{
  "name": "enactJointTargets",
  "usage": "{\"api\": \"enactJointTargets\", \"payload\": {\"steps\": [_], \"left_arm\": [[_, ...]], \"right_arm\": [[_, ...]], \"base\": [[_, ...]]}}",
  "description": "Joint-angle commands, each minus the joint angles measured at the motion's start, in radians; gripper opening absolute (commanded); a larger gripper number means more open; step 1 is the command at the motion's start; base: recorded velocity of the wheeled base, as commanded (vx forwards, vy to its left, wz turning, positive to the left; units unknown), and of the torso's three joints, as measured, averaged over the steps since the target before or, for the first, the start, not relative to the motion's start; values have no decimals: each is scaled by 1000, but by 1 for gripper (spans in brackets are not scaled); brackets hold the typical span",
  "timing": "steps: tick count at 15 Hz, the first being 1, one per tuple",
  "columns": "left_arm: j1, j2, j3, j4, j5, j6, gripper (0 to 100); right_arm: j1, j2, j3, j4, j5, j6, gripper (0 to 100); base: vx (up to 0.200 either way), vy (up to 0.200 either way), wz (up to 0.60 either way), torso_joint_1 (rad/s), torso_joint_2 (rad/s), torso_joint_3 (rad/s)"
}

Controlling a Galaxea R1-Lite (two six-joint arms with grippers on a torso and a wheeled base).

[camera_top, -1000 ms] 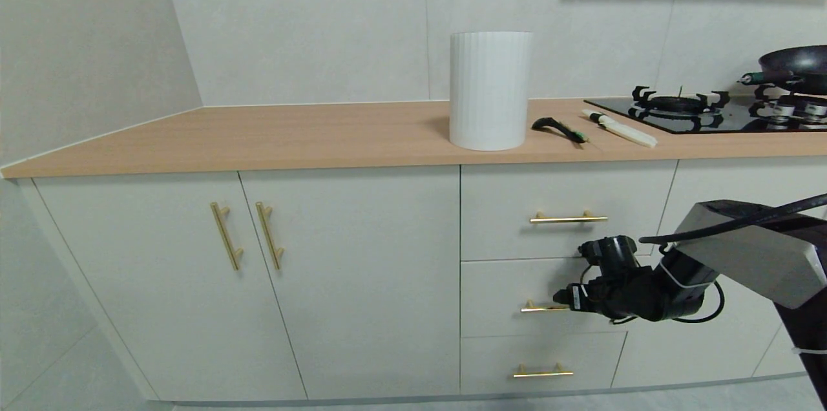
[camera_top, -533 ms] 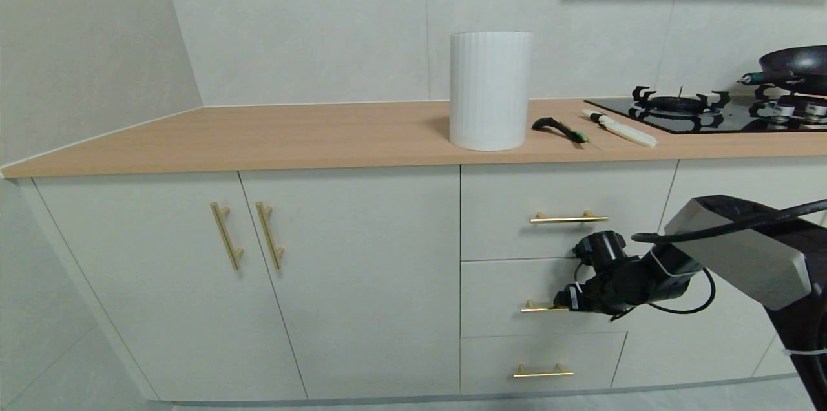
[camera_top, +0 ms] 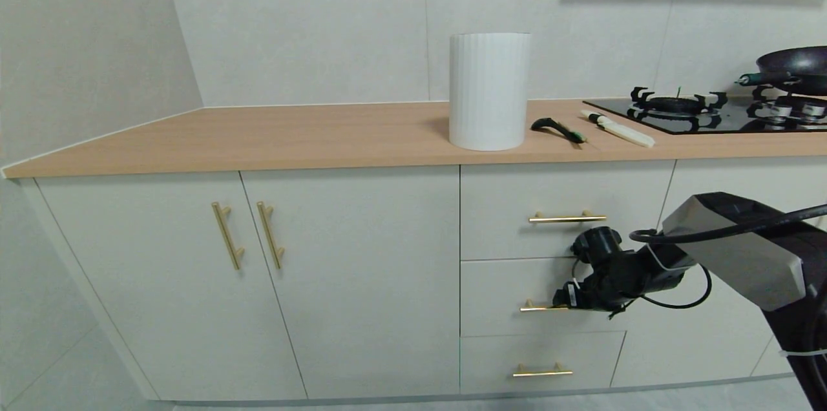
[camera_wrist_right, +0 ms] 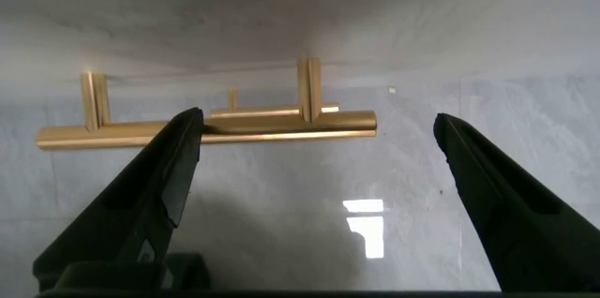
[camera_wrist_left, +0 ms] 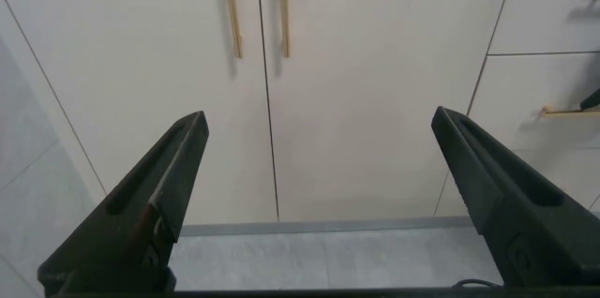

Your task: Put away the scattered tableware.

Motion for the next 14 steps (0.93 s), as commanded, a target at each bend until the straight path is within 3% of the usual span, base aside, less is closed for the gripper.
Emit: {"api": "enactJointTargets", "payload": {"steps": [1,11,14], "left_arm": [[0,0,0,0,-1,0,100],[0,0,0,0,-1,0,100],[0,0,0,0,1,0,100]], "right_arm": [[0,0,-12,14,0,0,100],[0,-32,35,32,-7,4,100],[0,-29,32,-34,-9,23,100]], "base": [[0,0,0,0,0,0],[0,0,0,0,0,0],[0,0,0,0,0,0]]}}
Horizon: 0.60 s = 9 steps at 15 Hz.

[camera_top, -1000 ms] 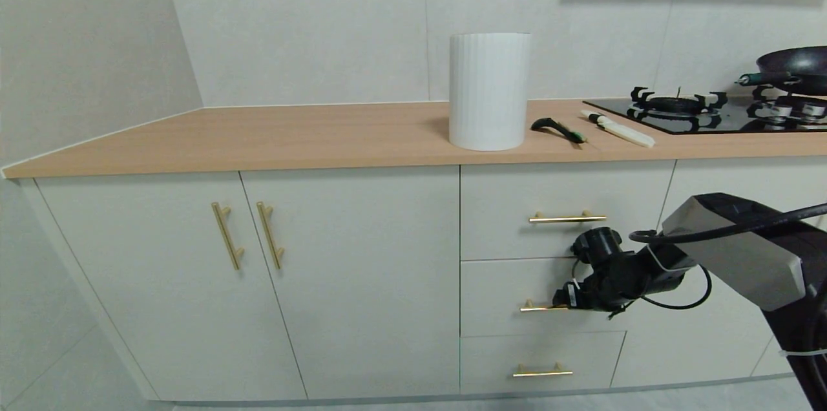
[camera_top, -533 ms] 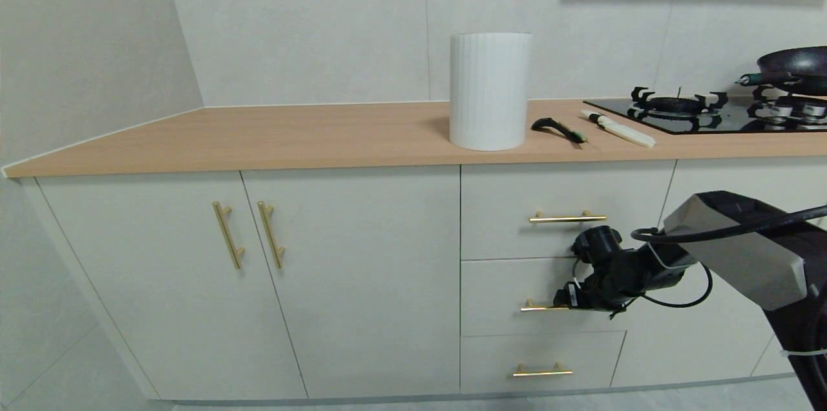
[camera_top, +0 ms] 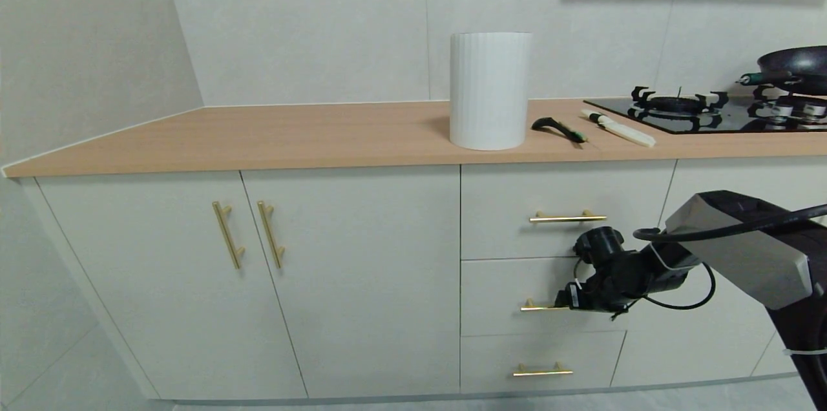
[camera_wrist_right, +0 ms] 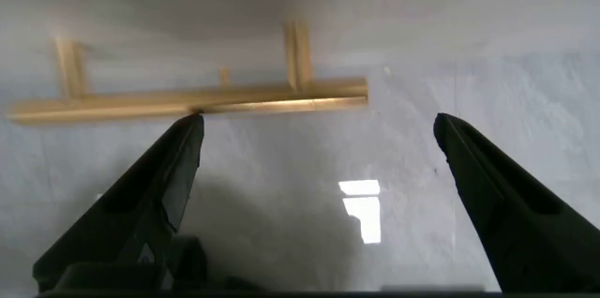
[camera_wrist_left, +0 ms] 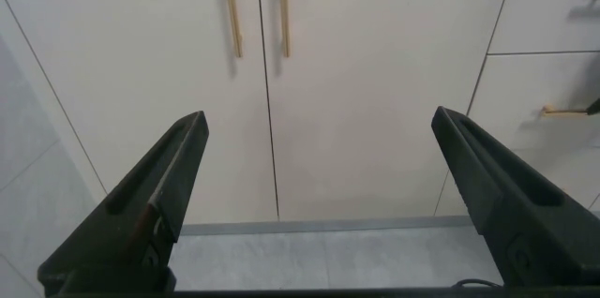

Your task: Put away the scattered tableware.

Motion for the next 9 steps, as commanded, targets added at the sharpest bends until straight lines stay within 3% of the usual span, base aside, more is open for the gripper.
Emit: {"api": "enactJointTargets", "payload": {"steps": [1,5,9], "left_arm": [[0,0,0,0,1,0,100],[0,0,0,0,-1,0,100],[0,0,0,0,-1,0,100]], "right_arm": [[0,2,-5,-47,0,22,100],[0,41,-51,-70,-10,22,100],[2,51,-144,135,0,25,100]], "base": [[0,0,0,0,0,0],[0,0,0,0,0,0],[0,0,0,0,0,0]]}}
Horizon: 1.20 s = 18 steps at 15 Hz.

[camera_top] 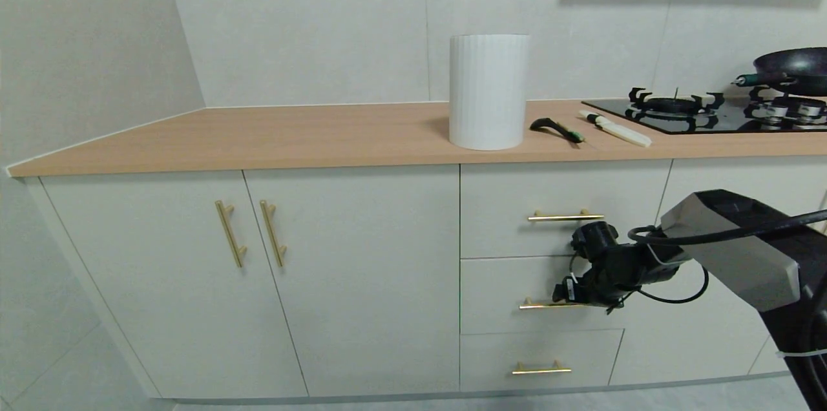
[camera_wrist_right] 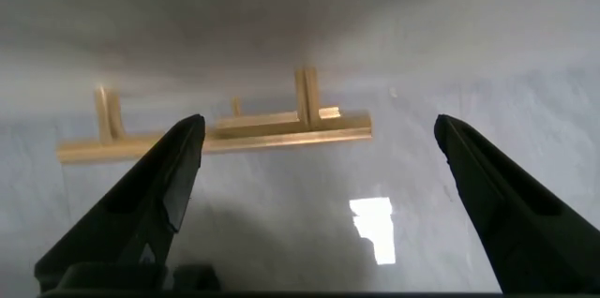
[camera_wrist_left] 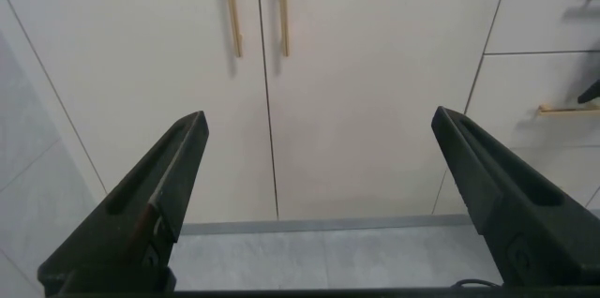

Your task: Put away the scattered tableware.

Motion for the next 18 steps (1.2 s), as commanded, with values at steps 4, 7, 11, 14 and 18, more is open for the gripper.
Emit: {"api": "enactJointTargets", "payload": {"steps": [4,7,11,14,18], "left_arm": [[0,0,0,0,1,0,100],[0,0,0,0,-1,0,100],[0,0,0,0,-1,0,100],[0,0,0,0,1,0,100],[0,0,0,0,1,0,100]], "right_arm": [[2,-27,19,19,-2,2,100],[-4,-234,185,-5,174,0,100],[-7,-260,305,-131,251,-10,100],[-3,-258,331,-134,233,-12,100],[-1,-255,334,-136,229,-12,100]], "base": [[0,0,0,0,0,0],[0,0,0,0,0,0],[0,0,0,0,0,0],[0,0,0,0,0,0],[0,0,0,0,0,0]]}}
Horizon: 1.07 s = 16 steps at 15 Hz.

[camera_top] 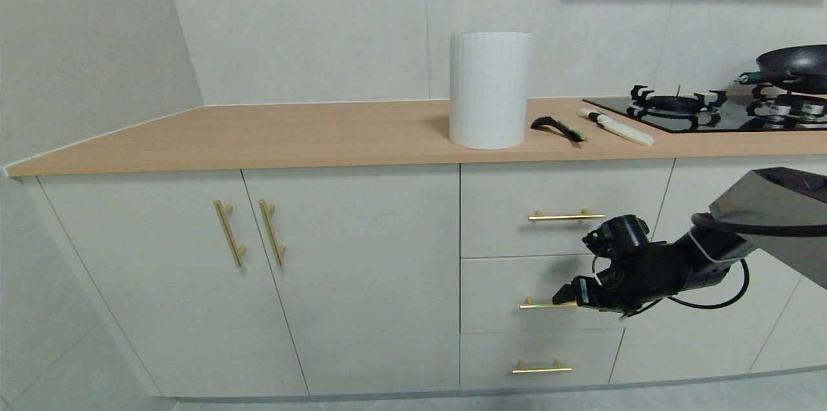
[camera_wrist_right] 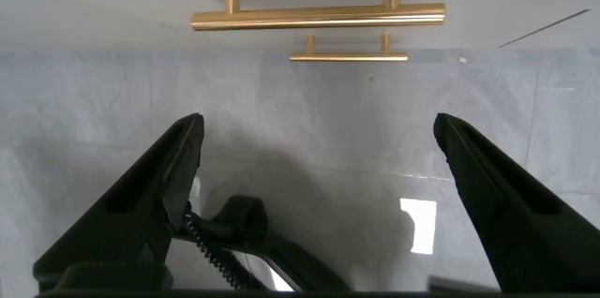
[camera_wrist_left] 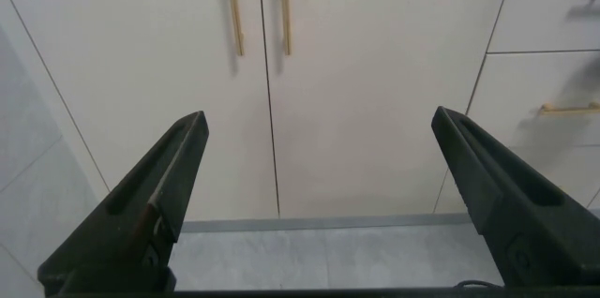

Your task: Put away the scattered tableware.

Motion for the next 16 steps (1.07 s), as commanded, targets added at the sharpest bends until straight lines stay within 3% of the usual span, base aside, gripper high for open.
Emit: {"api": "enactJointTargets", "payload": {"steps": [1,6,16], "left_arm": [[0,0,0,0,1,0,100],[0,0,0,0,1,0,100],[0,0,0,0,1,0,100]], "right_arm": [[0,6,-2,-1,-10,0,100],[0,46,1,-69,-55,0,100],[0,101,-35,-75,-93,-26,100]], "base": [[0,0,0,76,-36,7],[0,0,0,-31,17,-1],[0,0,0,-5,4,0]]}}
